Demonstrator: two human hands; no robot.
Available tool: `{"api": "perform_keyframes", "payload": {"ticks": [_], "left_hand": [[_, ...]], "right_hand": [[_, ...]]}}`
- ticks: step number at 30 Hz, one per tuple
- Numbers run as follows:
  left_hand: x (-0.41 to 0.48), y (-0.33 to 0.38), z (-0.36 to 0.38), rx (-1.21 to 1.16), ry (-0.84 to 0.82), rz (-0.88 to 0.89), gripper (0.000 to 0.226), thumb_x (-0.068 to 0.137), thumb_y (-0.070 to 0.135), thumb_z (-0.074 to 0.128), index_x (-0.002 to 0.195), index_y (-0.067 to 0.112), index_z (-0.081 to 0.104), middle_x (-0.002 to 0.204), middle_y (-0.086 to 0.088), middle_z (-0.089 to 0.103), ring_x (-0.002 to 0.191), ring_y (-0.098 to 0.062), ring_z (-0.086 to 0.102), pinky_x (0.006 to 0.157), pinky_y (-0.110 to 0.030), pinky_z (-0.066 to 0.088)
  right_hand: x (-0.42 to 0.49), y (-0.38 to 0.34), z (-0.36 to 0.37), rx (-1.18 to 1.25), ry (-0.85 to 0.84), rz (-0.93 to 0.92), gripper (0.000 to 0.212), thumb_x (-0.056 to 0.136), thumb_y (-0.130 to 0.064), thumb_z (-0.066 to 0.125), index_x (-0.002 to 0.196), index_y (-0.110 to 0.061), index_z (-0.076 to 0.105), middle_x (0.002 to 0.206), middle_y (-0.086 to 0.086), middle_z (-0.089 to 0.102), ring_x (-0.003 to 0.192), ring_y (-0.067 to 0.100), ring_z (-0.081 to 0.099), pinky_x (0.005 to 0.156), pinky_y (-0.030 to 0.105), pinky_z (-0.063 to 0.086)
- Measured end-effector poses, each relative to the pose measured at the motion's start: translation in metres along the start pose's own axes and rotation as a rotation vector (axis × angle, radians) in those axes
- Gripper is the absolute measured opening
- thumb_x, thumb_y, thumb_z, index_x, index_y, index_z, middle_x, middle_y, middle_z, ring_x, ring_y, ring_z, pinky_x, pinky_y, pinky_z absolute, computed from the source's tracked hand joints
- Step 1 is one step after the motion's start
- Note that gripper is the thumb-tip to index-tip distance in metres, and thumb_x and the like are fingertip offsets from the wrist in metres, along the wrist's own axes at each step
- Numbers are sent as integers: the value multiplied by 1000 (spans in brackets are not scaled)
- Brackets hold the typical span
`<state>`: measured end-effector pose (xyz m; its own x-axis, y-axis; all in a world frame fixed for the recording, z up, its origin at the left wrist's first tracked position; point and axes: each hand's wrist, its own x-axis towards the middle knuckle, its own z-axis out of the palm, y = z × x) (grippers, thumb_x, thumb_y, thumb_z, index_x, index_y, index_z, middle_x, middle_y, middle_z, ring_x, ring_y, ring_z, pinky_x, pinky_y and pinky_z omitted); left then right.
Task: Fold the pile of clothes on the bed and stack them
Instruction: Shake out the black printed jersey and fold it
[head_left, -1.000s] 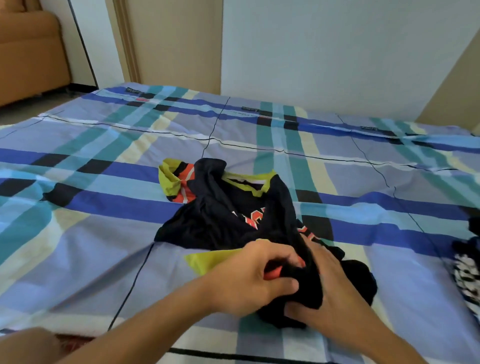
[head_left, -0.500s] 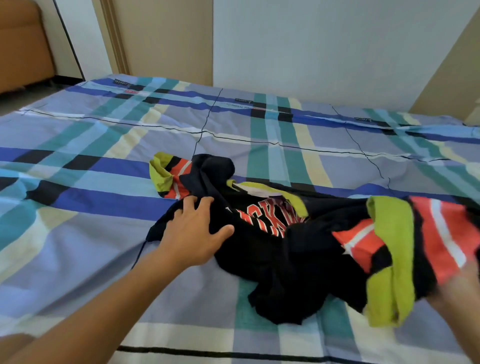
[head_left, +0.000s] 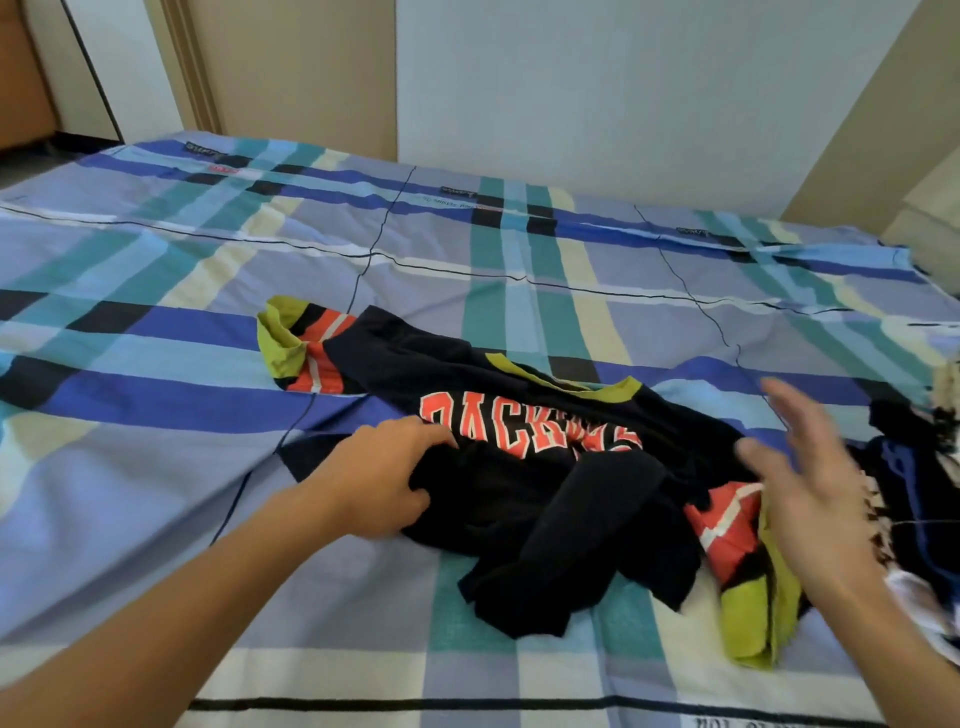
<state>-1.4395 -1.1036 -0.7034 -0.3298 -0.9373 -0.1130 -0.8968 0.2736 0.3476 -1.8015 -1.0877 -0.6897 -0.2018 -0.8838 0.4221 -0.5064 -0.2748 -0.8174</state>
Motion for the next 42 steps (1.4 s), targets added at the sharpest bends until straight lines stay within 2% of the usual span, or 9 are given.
{"api": "perform_keyframes", "payload": {"ticks": [4, 7, 11, 15, 23, 26, 29, 34, 42], "left_hand": [[-20, 31, -15, -187, -127, 294, 36, 76, 21, 70, 110, 33, 65, 99, 18, 63, 93, -6, 61, 82, -31, 52], [-32, 38, -26, -338, -313, 316, 29, 74, 16, 71, 99, 30, 69, 92, 12, 70, 87, -9, 67, 77, -36, 56], [-37, 24, -41, -181, -528, 155, 23, 69, 32, 70, 92, 35, 69, 88, 20, 68, 82, -1, 65, 79, -31, 56], [-35, 24, -38, -96, -676, 33, 17, 80, 51, 70, 73, 36, 68, 65, 23, 62, 63, 4, 58, 65, -16, 43], [-25, 19, 0, 84, -134, -4, 33, 89, 66, 53, 105, 38, 58, 94, 15, 61, 88, -4, 58, 83, -30, 51], [-26, 17, 4, 62, -171, 13, 43, 91, 62, 53, 124, 35, 54, 109, 15, 54, 99, -4, 54, 91, -26, 47], [-28, 14, 6, 42, -178, 35, 44, 92, 60, 53, 129, 35, 51, 106, 17, 48, 98, -1, 50, 92, -22, 44], [-30, 10, 9, 19, -85, 40, 38, 92, 58, 54, 123, 36, 53, 100, 18, 51, 90, -1, 52, 86, -22, 46], [30, 29, -20, -138, 327, 235, 47, 82, 24, 66, 128, 23, 57, 124, 4, 50, 118, -15, 45, 102, -29, 40]], "right_hand": [[-22, -14, 35, -339, -652, -303, 81, 75, -42, 76, 147, -42, 39, 157, -24, 31, 151, 0, 14, 125, 34, 3], [-28, -12, 46, -396, -802, -363, 35, 82, -36, 73, 115, -32, 66, 131, -20, 57, 137, 2, 40, 124, 45, 15], [-17, -24, 28, -193, -916, -127, 23, 75, -32, 56, 79, -12, 65, 78, 3, 63, 79, 22, 62, 78, 49, 49], [-11, -12, 8, -129, -991, 192, 39, 87, -48, 55, 81, -11, 65, 83, 2, 62, 84, 22, 61, 92, 59, 45], [23, 24, 14, -333, -304, 181, 40, 97, -39, 58, 136, -28, 56, 139, -5, 56, 130, 13, 48, 116, 44, 35], [25, 41, 24, -586, -402, 298, 94, 85, -59, 67, 158, -23, 20, 160, 7, 32, 149, 27, 25, 122, 50, 18], [25, 37, 30, -508, -434, 420, 117, 68, -74, 72, 158, -22, 18, 145, 6, 53, 136, 29, 47, 108, 44, 40], [16, -11, 23, -331, -870, 275, 15, 87, -35, 74, 102, -34, 72, 95, -13, 75, 90, 3, 70, 81, 27, 48], [-16, -35, 18, -282, -1023, 254, 28, 83, -62, 66, 101, -39, 65, 102, -21, 65, 97, -2, 61, 92, 25, 50]]}}
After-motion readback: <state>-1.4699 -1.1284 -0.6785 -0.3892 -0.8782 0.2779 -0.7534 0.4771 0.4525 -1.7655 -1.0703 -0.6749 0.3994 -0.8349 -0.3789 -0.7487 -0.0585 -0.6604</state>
